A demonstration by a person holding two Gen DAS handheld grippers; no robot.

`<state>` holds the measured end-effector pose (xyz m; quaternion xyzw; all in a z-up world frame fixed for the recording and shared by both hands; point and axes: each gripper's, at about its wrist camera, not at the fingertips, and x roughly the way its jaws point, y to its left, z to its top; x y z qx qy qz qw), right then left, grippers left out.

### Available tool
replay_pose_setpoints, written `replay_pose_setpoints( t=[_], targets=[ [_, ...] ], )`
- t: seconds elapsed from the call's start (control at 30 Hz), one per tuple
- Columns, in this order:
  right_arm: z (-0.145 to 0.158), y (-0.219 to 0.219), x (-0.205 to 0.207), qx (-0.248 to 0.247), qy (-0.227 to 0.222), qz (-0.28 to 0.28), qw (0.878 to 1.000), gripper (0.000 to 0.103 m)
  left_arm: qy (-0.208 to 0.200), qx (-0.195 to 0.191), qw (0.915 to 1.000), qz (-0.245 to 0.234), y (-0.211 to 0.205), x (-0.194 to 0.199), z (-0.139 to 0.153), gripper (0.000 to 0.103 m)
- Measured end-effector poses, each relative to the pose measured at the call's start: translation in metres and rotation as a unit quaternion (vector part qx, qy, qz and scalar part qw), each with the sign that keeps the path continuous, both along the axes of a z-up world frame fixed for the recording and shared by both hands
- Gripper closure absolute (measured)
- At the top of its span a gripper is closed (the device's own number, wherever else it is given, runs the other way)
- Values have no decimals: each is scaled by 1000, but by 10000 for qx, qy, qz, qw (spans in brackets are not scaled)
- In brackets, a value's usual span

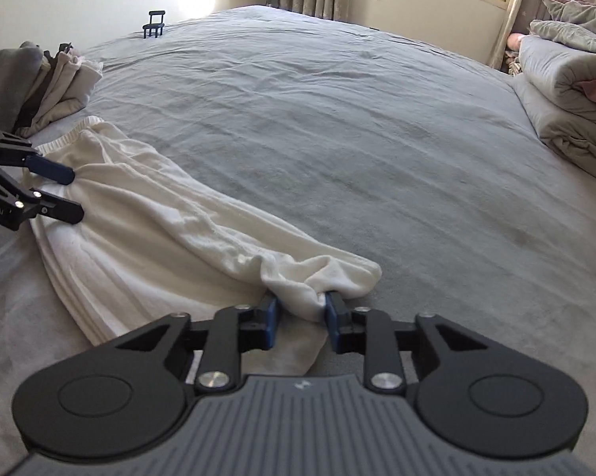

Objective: Fold clothes

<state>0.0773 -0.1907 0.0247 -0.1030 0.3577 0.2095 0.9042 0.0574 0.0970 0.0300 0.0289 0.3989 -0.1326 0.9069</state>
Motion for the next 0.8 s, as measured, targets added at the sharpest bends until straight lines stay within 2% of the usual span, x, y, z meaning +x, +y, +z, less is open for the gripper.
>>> replay_pose_setpoints(
  t=[0.1, 0.17, 0.23, 0.37, 0.4, 0.5, 0.57, 0.6, 0.63, 0.67, 0.8],
  targets=[
    [9, -20, 7, 514, -36, -648, 9966, 85, -42, -121, 9998, 174, 7, 6, 3, 30],
    [7, -33, 14, 729, 187, -992, 9922, 85, -70, -202, 9994, 290, 11, 9, 4, 30],
    [4, -38, 16, 820, 355, -974, 9912, 81, -97, -282, 9987, 406, 16, 13, 6, 30],
    [13, -28, 8, 737, 64, -699, 9948, 68, -152, -428, 9970, 629, 24, 20, 9, 31],
    [16, -28, 6, 761, -94, -715, 9945, 58, -163, -401, 9970, 649, 25, 21, 9, 32],
    [16, -25, 3, 661, -288, -616, 9955, 56, -196, -319, 9968, 710, 27, 25, 9, 36],
    [6, -14, 3, 258, -197, -371, 9988, 56, -217, -265, 9966, 750, 29, 28, 9, 37],
    [2, -9, 3, 56, -152, -248, 9996, 59, -228, -238, 9965, 770, 29, 29, 9, 39],
    [-3, -3, 2, -142, -135, -161, 9997, 79, -252, -206, 9963, 801, 30, 30, 9, 40],
    [-5, 1, 1, -273, -164, -144, 9994, 85, -309, -158, 9958, 850, 32, 29, 10, 40],
    [0, 4, -3, -353, -430, -232, 9982, 88, -382, 34, 9957, 843, 31, 29, 9, 40]
  ],
)
